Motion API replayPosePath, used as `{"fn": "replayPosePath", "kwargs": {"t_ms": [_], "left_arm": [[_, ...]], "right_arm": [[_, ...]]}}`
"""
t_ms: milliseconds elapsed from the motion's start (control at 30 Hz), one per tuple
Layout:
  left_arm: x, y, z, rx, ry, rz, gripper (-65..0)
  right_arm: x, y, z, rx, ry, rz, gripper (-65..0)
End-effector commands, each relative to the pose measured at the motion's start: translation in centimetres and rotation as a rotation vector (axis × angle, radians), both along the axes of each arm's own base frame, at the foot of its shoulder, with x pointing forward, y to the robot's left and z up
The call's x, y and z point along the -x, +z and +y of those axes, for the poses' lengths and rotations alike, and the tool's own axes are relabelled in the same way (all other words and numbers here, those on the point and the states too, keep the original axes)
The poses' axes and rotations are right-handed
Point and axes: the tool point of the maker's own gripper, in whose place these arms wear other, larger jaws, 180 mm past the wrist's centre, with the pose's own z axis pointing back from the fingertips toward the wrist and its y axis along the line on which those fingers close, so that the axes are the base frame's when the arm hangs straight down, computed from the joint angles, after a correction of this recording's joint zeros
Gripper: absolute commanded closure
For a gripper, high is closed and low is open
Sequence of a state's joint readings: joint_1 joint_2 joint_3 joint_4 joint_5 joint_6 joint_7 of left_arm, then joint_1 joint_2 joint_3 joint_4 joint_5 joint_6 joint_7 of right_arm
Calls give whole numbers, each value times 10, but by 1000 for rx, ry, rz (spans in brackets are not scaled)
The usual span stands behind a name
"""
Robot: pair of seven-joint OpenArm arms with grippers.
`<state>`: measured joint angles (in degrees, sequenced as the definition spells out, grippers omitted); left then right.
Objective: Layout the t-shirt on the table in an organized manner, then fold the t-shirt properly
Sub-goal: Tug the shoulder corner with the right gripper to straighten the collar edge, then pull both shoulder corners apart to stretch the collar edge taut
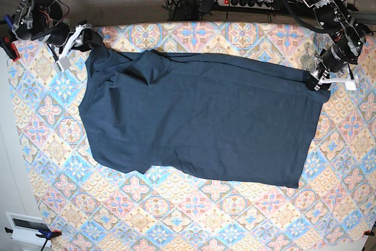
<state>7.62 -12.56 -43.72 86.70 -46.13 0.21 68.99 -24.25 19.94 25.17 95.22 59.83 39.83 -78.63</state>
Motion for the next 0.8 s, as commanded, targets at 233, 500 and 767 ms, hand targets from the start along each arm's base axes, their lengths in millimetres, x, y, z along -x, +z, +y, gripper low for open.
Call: {"fn": "replayPosePath", "kwargs": {"t_ms": [233,500,767], "left_arm": [[-7,11,7,-22,1,-33,-289],[-8,11,6,-21,2,-35,-289],[-5,10,9,-29,2,-26,-289]], "right_arm": [[-15,-2,-11,-17,-37,-13,-261],[-21,-7,-14,-35,-59,-4,-86],[-30,-12,-29,-55,-131,-2,-11]]}}
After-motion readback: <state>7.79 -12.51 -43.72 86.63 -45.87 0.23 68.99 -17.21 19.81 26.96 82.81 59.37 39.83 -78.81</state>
